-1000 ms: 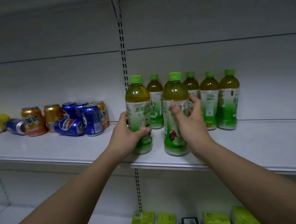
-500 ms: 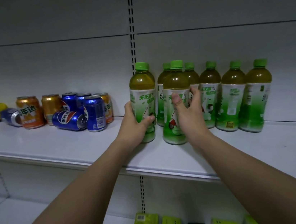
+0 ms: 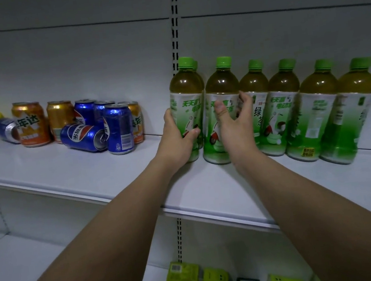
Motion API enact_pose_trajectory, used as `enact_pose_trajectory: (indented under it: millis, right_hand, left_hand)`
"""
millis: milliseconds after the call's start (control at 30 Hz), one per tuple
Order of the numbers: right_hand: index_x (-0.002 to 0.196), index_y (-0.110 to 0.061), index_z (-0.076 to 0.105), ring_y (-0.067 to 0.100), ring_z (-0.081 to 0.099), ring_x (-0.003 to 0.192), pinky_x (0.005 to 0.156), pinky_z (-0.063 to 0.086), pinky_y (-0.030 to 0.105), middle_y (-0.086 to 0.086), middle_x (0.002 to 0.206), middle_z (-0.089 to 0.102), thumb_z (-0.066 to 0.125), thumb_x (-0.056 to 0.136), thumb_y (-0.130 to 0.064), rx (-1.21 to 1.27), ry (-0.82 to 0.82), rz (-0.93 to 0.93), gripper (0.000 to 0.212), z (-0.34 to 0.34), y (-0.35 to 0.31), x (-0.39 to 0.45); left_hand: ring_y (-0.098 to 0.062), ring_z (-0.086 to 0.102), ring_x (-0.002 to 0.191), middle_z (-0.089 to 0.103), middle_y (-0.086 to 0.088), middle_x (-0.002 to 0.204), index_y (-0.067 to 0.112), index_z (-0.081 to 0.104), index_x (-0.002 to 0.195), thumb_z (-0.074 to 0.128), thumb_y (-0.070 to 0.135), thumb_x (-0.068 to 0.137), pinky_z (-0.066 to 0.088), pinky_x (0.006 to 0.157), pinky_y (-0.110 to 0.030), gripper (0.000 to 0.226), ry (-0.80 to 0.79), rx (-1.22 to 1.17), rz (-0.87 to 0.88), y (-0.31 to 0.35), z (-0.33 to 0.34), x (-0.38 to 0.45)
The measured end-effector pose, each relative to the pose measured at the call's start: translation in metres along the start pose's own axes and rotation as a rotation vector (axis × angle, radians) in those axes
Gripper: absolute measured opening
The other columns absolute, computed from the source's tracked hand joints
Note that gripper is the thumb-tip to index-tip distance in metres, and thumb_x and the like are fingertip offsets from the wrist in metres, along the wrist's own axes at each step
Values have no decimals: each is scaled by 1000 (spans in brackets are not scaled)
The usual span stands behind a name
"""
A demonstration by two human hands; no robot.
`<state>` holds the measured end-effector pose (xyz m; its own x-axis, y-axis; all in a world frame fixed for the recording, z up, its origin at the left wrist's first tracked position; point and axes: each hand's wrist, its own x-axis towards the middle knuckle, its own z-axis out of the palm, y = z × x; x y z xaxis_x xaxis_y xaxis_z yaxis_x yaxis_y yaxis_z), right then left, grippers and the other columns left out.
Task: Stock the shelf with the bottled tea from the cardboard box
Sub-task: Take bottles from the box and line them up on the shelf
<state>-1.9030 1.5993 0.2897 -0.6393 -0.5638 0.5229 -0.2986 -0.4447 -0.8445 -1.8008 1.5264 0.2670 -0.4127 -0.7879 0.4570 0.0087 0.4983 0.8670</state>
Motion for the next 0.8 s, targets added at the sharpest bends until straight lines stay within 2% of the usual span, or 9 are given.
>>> enact_pose_trajectory:
  millis: [100, 233, 333, 400, 500, 600, 667, 733, 800]
  right_hand:
    - [142, -28, 30, 7, 44, 116, 82, 37, 12, -11, 129, 45, 58, 94, -32, 0, 7, -4, 56, 3, 3, 2]
    - [144, -27, 29, 5, 42, 117, 92, 37, 21, -5, 142, 44, 58, 94, -32, 6, 11, 3, 59, 2, 4, 5]
    - [145, -27, 28, 5, 41, 117, 90, 36, 21, -4, 143, 43, 57, 94, -31, -5, 10, 19, 59, 2, 1, 4]
    - [146, -28, 28, 9, 43, 121, 85, 37, 18, -4, 143, 44, 57, 95, -27, -11, -3, 45, 59, 1, -3, 3]
    - [148, -32, 25, 15, 43, 132, 95, 38, 26, -4, 147, 44, 57, 95, -20, -96, -62, 107, 63, -5, -13, -3]
    - [139, -20, 41, 21, 51, 126, 104, 43, 38, 2, 137, 54, 57, 93, -10, -223, -113, 239, 50, -20, -24, -14]
    - [132, -11, 46, 23, 57, 113, 95, 47, 35, 8, 128, 59, 60, 93, -12, -276, -136, 348, 42, -33, -33, -25]
    - [130, -9, 45, 20, 54, 99, 85, 46, 32, 7, 116, 57, 61, 93, -19, -328, -176, 401, 41, -47, -45, -37]
    - [129, -10, 46, 19, 51, 99, 89, 47, 35, 4, 112, 52, 58, 94, -25, -391, -208, 424, 40, -59, -55, -46]
  left_hand:
    - [-16, 49, 126, 48, -2, 139, 28, 19, 141, 60, 14, 91, 42, 108, -41, 66, -2, 2, 1, -4, 1, 5]
    - [-18, 49, 126, 46, -3, 139, 31, 18, 140, 60, 15, 91, 42, 108, -42, 67, 2, 6, -5, -8, 3, 8]
    - [-20, 48, 127, 45, -5, 140, 29, 19, 140, 59, 16, 91, 41, 108, -42, 64, 16, 58, -43, -4, 3, 9]
    - [-26, 46, 129, 42, -9, 142, 24, 18, 141, 59, 19, 92, 40, 109, -44, 64, 29, 147, -117, 5, 4, 12]
    - [-36, 45, 129, 39, -19, 144, 8, 14, 146, 56, 33, 93, 40, 107, -47, 73, 25, 362, -345, 20, 2, 13]
    - [-36, 48, 126, 47, -18, 140, 6, 29, 143, 57, 51, 82, 39, 108, -48, 81, -114, 577, -407, 22, -3, -4]
    - [-32, 52, 121, 56, -10, 133, 18, 42, 137, 48, 66, 68, 41, 104, -50, 84, -190, 678, -349, 11, -4, -11]
    - [-30, 53, 117, 59, -6, 128, 27, 48, 129, 38, 74, 63, 44, 99, -51, 81, -208, 753, -311, -3, -5, -10]
    - [-30, 54, 113, 60, -6, 125, 30, 52, 124, 33, 75, 64, 46, 96, -51, 78, -205, 784, -292, 19, -6, -32]
